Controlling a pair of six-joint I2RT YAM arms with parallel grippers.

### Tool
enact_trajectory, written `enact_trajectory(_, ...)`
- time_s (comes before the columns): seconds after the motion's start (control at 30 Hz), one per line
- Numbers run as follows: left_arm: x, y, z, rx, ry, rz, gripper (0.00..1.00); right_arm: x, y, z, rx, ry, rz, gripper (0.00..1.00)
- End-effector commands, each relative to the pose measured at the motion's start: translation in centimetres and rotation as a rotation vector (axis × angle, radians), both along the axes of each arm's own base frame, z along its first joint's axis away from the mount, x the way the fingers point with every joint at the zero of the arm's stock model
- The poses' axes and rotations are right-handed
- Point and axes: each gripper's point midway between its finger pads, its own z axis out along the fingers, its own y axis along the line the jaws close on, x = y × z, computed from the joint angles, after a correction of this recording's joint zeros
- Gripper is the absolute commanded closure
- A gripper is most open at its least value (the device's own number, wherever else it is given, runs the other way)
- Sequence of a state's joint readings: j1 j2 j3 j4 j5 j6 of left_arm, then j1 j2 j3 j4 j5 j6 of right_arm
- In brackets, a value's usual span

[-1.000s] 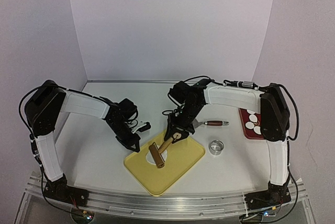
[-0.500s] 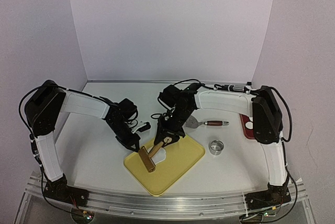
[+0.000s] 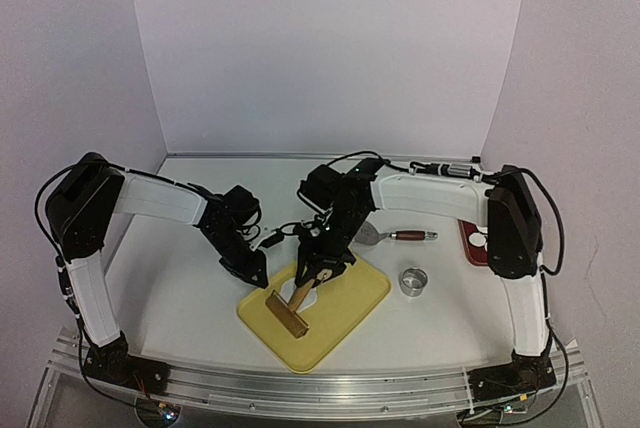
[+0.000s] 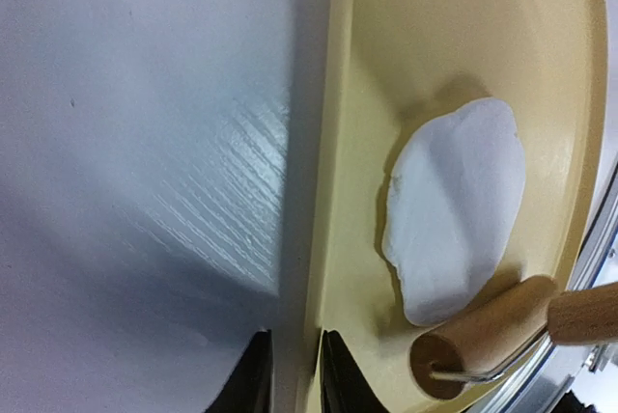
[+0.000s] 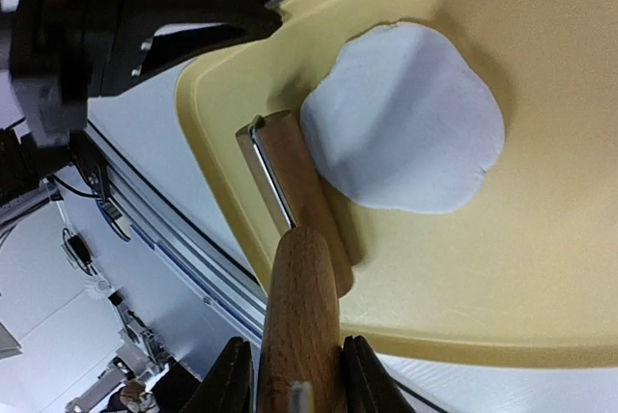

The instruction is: Roll out the dumpling wrappers from the dough

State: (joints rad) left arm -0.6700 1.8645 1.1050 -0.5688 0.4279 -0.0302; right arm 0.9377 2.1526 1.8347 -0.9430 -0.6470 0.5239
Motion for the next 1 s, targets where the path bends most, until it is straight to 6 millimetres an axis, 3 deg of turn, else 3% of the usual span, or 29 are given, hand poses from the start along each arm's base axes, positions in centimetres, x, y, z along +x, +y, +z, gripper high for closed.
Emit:
enact_trajectory(0.0,3.2,-2.2,5.7,-0.154,-0.093,0.091,0.71,-0.6,-2.0,8.4,0.118,-0.186,0.070,1.00)
enact_trajectory(0.1,4.0,-3.0,7.6,-0.200,-0.104,0.137,0.56,0.5,-4.2,10.2,0.123,-0.231,0.007,1.00)
enact_trajectory(0.2,4.8,-3.4,9.5,-0.243,-0.120,0.192,0.43,3.7,-7.8,11.0,0.093,-0.284,-0.122,1.00)
enact_trajectory(0.33,6.1,-3.5,11.5,-0.278,-0.155,0.281,0.35,9.3,-14.7,10.1,-0.017,-0.320,-0.381,1.00)
enact_trajectory(0.47,7.7,-3.2,12.8,-0.290,-0.182,0.409,0.32,13.3,-19.8,8.4,-0.052,-0.271,-0.570,1.00)
enact_trajectory(0.6,8.9,-2.6,12.5,-0.255,-0.167,0.529,0.32,15.2,-21.7,6.1,-0.035,-0.158,-0.625,1.00)
enact_trajectory(0.7,9.3,-2.4,12.6,-0.251,-0.160,0.582,0.32,16.0,-22.5,5.6,-0.003,-0.107,-0.645,1.00)
enact_trajectory(0.97,9.5,-2.2,12.2,-0.256,-0.135,0.643,0.32,15.8,-26.2,2.5,-0.053,-0.016,-0.664,1.00)
